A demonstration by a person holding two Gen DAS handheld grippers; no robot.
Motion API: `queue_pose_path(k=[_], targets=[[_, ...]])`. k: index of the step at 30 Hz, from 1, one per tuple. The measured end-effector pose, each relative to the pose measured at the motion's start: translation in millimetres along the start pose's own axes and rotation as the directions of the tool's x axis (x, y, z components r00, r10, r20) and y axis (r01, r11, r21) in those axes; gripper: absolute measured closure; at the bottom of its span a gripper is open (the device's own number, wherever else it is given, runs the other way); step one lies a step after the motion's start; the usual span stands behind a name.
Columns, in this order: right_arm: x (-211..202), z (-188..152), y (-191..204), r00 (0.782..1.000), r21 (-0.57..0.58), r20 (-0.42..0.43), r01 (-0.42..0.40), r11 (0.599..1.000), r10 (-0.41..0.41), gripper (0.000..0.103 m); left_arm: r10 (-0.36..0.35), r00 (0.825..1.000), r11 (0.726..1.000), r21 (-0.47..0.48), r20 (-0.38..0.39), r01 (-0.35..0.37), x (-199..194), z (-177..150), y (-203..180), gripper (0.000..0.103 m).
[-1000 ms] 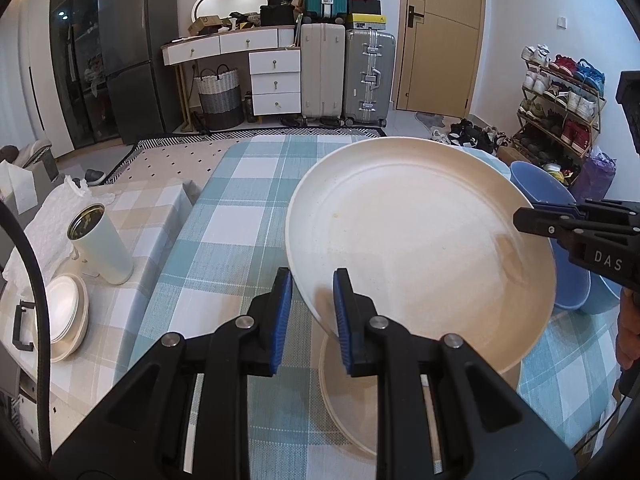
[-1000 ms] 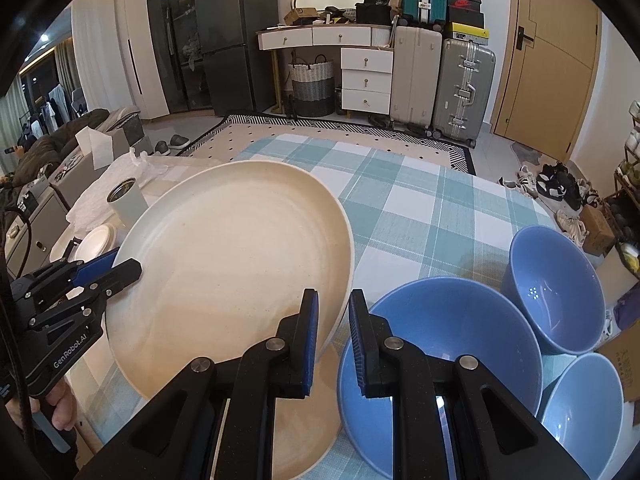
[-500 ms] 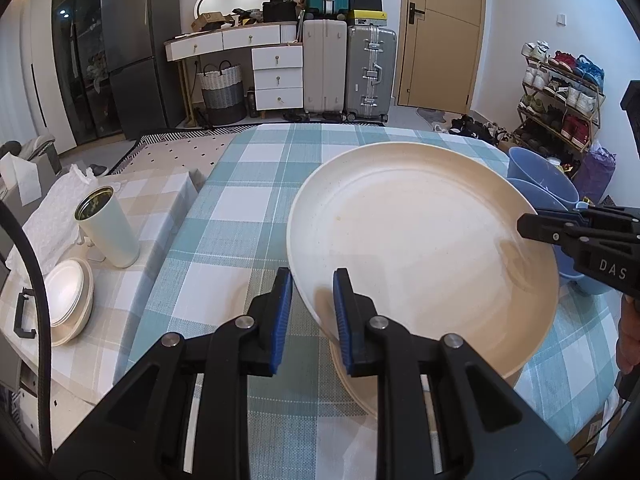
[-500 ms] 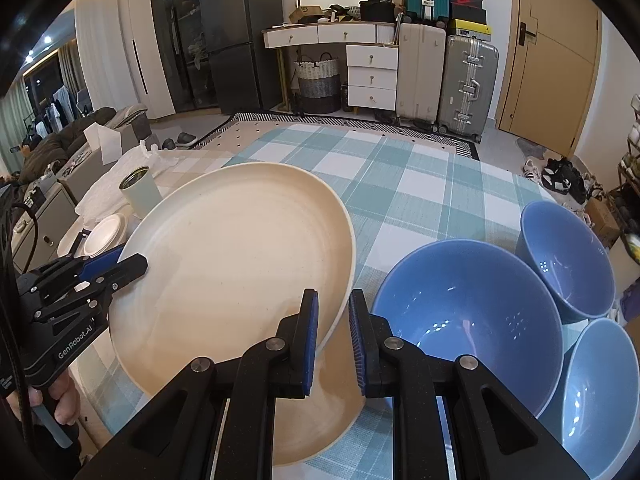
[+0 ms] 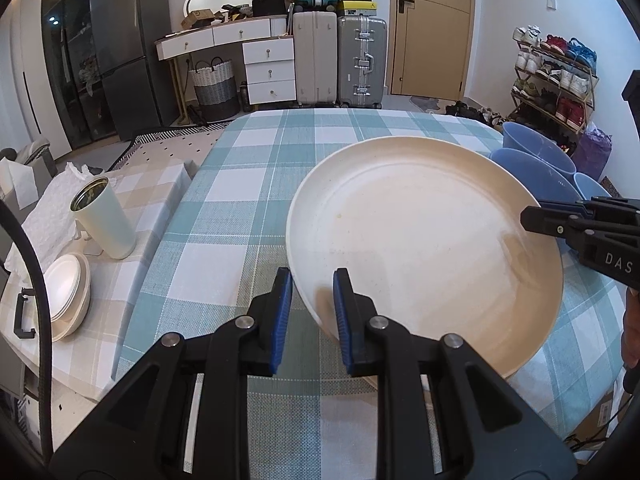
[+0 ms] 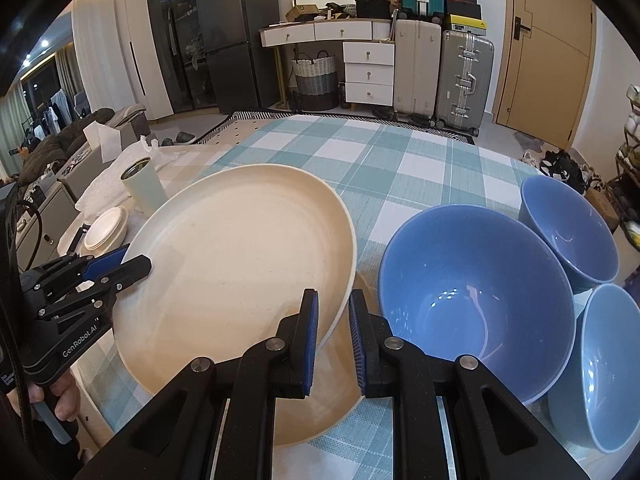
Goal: Organize plates and bowls
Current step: 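Carry the cream plate with both grippers toward the stacked cream plates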
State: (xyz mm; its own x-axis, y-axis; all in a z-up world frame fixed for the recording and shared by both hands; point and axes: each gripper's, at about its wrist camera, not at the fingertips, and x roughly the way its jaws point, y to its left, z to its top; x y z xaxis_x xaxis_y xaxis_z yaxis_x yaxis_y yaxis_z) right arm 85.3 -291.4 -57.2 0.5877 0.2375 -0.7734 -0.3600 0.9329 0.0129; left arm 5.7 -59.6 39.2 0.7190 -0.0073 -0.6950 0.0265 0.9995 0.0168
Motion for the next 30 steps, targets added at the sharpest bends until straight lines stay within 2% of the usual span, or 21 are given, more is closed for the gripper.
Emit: queue_pose_path(k=[16,23,30], targets=[[7.1,-23.9,0.3,0.999,0.018,-0.002,0.043,0.999,-0.043,0.086,-0.001,0.999,0.999,0.054,-0.036,0.002,22.6,-7.7,-11.0,0.086],[9.4,-33.9,-0.2,0.998,0.028,0.0,0.065,0.997,-0.065,0.086,0.022,0.999,0.995,0.096,-0.049,-0.017,32.2,-11.7,-19.1,0.086],[20.7,-42.5,-2.6,0.997,0.03,-0.023,0.078,0.997,-0.077,0.086,0.022,0.998,0.993,0.115,-0.061,-0.015,40.9,-15.5,-23.8,0.086]])
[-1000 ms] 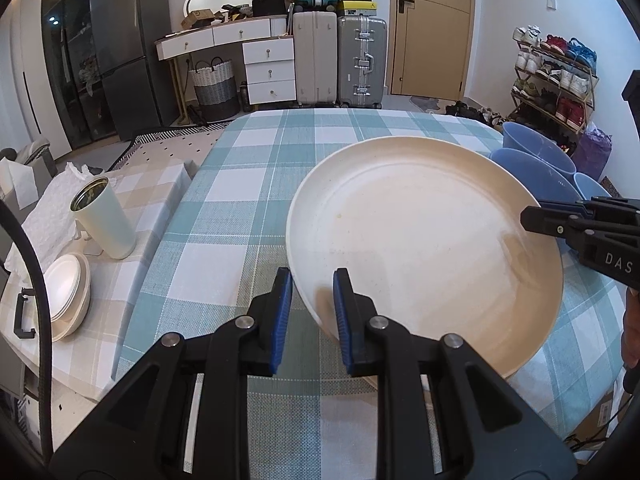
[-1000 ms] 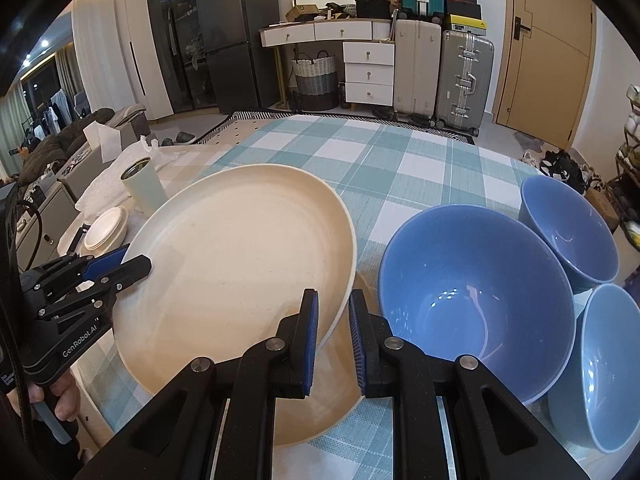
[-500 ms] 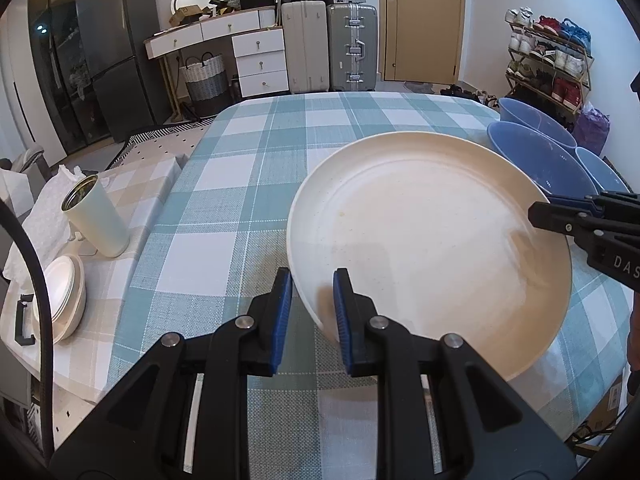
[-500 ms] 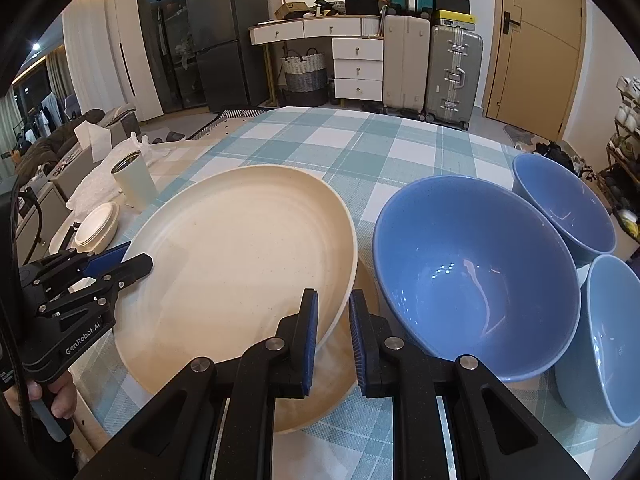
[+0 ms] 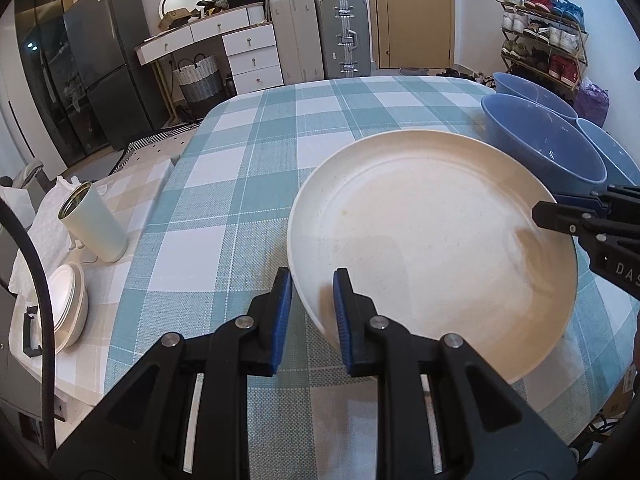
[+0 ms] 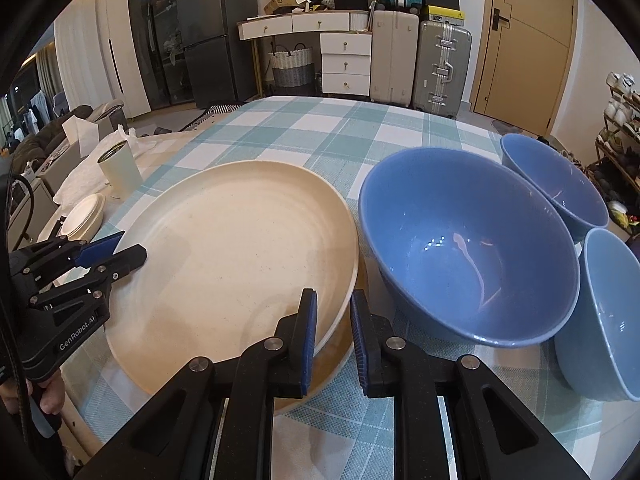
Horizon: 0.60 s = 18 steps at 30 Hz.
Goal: Organize plates and bowls
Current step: 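Carry the cream plate with both grippers toward the stacked cream plates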
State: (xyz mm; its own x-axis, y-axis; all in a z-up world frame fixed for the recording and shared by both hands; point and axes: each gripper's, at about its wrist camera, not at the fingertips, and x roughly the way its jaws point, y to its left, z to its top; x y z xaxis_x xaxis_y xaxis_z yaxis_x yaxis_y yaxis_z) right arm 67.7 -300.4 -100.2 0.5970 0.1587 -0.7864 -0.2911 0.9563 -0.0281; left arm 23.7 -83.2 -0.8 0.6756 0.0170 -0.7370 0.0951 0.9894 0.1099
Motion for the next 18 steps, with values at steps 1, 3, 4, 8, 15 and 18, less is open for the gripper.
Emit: queue_pose_path(k=[1,3,4,8,15,18], targets=[[0.6,-1.4,-0.5,1.0,0.0,0.0,0.003,1.0,-0.003,0.086,-0.002,1.0,1.0,0.002,-0.003,0.002,1.3,-0.9,-0.3,0.086],[-0.9,-4.9,-0.6,1.0,-0.004,0.003,0.011,1.0,-0.011,0.086,0.003,1.0,1.0,0.013,-0.008,-0.003,3.5,-2.3,-3.3,0.086],[-0.6,-5.5,-0.2,1.0,-0.008,0.005,0.017,1.0,-0.017,0.086,0.007,1.0,1.0,0.019,-0.009,-0.007,4.7,-2.9,-4.4,0.086],[0.2,-8.7,1.3,0.999,-0.022,0.006,0.037,0.999,-0.037,0.086,0.01,1.0,0.999,0.032,-0.022,-0.009,11.7,-4.2,-8.0,0.086],[6.4,-15.4,2.3,0.999,-0.024,-0.005,0.048,0.999,-0.048,0.085,0.02,0.999,0.999,0.048,-0.028,-0.019,15.9,-6.0,-9.9,0.086],[10.1,-17.9,4.0,0.999,-0.029,-0.008,0.053,0.998,-0.053,0.084,0.02,0.999,0.999,0.049,-0.032,-0.019,18.3,-6.9,-10.0,0.086]])
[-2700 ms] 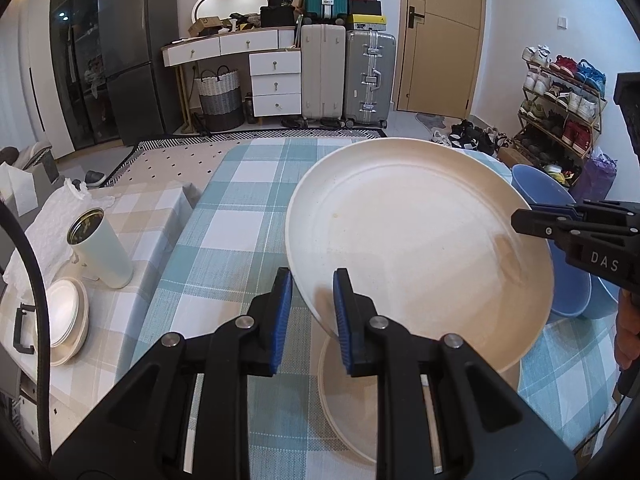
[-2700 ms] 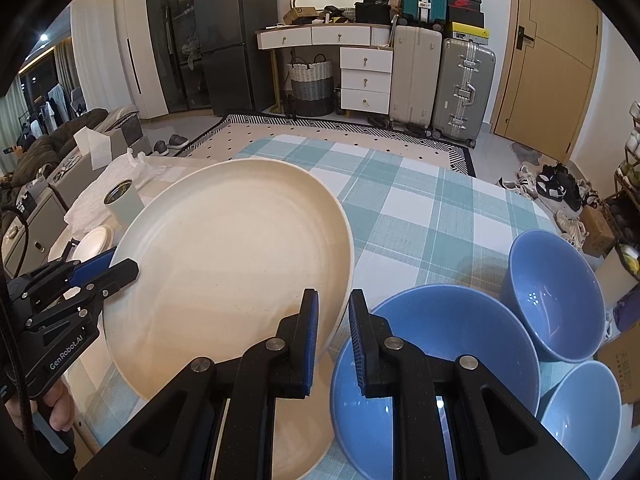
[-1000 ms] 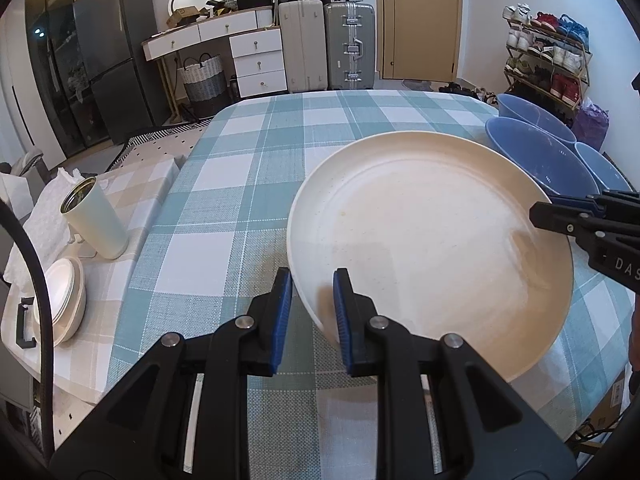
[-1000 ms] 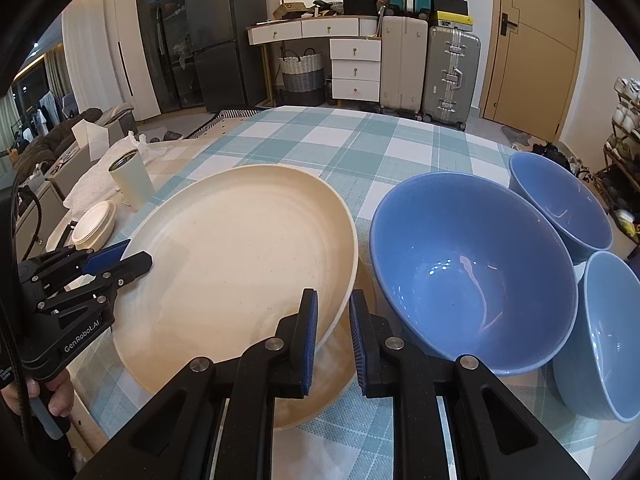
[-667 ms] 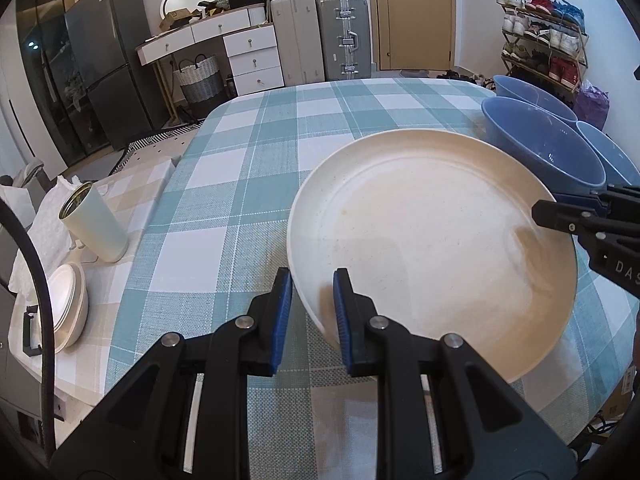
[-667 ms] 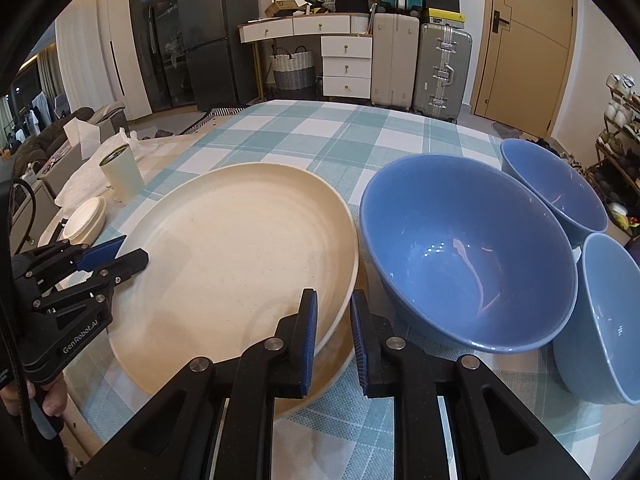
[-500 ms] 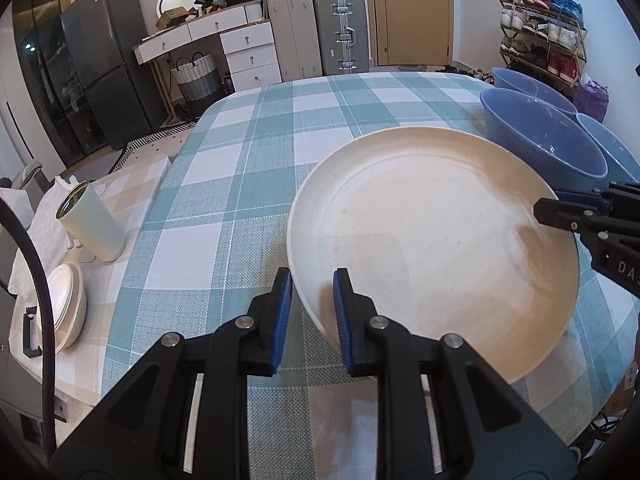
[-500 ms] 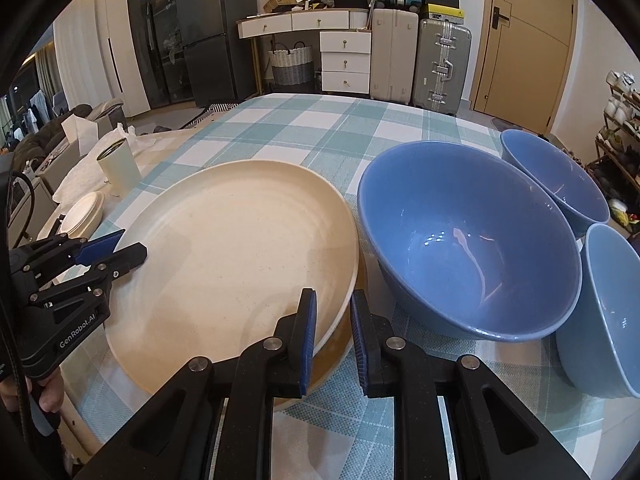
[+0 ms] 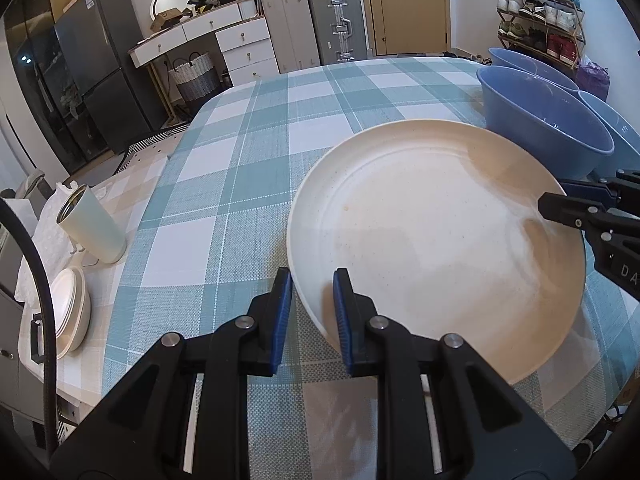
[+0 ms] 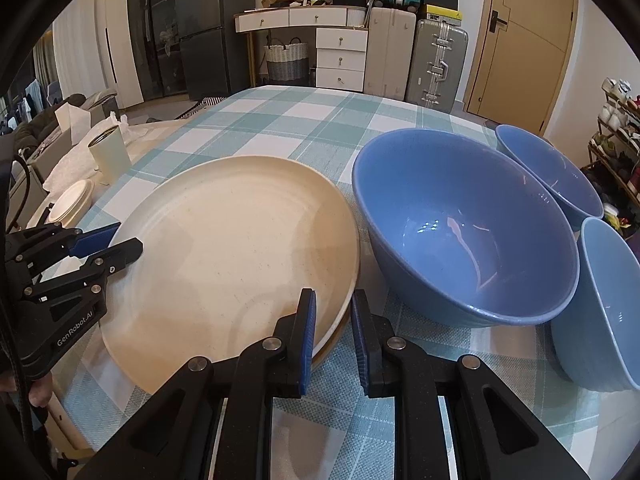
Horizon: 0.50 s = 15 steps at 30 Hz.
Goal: Organize plates and bowls
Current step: 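Carry the cream plate with both grippers toward the stacked cream plates, then lower the plate onto the cream plate stack and open both grippers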
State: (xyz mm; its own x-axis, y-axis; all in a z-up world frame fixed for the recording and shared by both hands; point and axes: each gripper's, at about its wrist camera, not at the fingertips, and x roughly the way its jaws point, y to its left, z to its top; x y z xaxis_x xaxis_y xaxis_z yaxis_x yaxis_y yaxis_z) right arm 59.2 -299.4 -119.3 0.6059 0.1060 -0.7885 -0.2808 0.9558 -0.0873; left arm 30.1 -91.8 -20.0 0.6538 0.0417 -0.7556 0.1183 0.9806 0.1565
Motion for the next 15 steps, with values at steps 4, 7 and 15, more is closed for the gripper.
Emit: queue_pose_path(k=[4,7,15], targets=[[1.0,-2.6,1.6,1.0,-0.009,0.004,0.012,1.0,-0.012,0.083,-0.002,1.0,1.0,0.002,-0.005,0.002,2.7,-1.8,-0.3,0.086],[2.0,-4.3,2.9,1.0,-0.014,0.003,0.022,1.0,-0.022,0.083,-0.008,1.0,1.0,0.003,-0.009,0.008,4.3,-2.5,-0.3,0.086],[5.9,-7.3,6.2,0.999,-0.027,0.001,0.039,0.999,-0.039,0.081,-0.009,1.0,1.0,0.014,-0.012,0.009,5.9,-3.5,-1.6,0.083]])
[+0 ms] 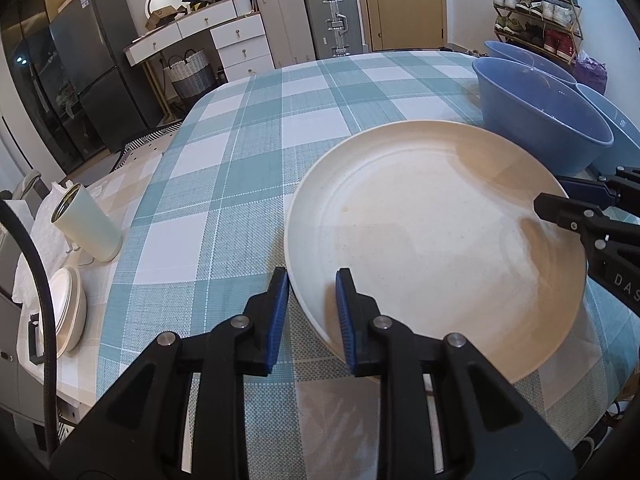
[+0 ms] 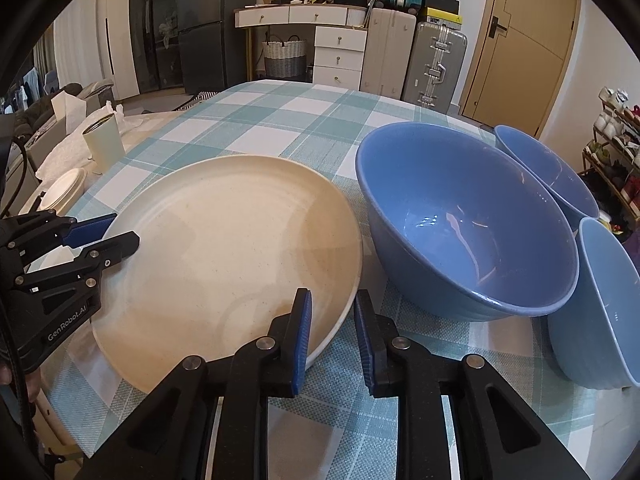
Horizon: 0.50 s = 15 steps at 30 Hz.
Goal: Organize plates and bowls
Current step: 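Lower the plate onto the cream plate stack and open both grippers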
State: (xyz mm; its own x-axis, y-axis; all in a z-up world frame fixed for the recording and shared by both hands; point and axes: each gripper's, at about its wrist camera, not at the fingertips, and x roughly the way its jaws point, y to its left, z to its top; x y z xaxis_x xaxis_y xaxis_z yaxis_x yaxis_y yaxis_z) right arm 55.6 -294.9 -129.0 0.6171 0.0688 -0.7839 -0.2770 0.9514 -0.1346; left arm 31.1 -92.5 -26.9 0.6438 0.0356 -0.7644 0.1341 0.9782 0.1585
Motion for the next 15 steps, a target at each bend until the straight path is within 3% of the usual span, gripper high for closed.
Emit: queue_pose_path(k=[8,12,15], targets=[[1.0,-0.5,2.8,1.0,-0.004,-0.002,-0.012,1.0,0.012,0.079,-0.014,1.0,1.0,-0.007,-0.002,0.014,-0.2,-1.0,0.8,0.081],[1.0,-1.0,3.1,1.0,-0.018,-0.005,-0.014,1.0,0.014,0.076,-0.043,0.999,0.999,-0.02,-0.003,0.043,-1.8,0.2,3.1,0.073],[-3.4,-1.2,3.0,1.0,-0.02,0.004,-0.029,0.999,0.029,0.063,-0.057,0.998,0.998,-0.025,0.006,0.057,-6.4,1.5,3.1,0.06]])
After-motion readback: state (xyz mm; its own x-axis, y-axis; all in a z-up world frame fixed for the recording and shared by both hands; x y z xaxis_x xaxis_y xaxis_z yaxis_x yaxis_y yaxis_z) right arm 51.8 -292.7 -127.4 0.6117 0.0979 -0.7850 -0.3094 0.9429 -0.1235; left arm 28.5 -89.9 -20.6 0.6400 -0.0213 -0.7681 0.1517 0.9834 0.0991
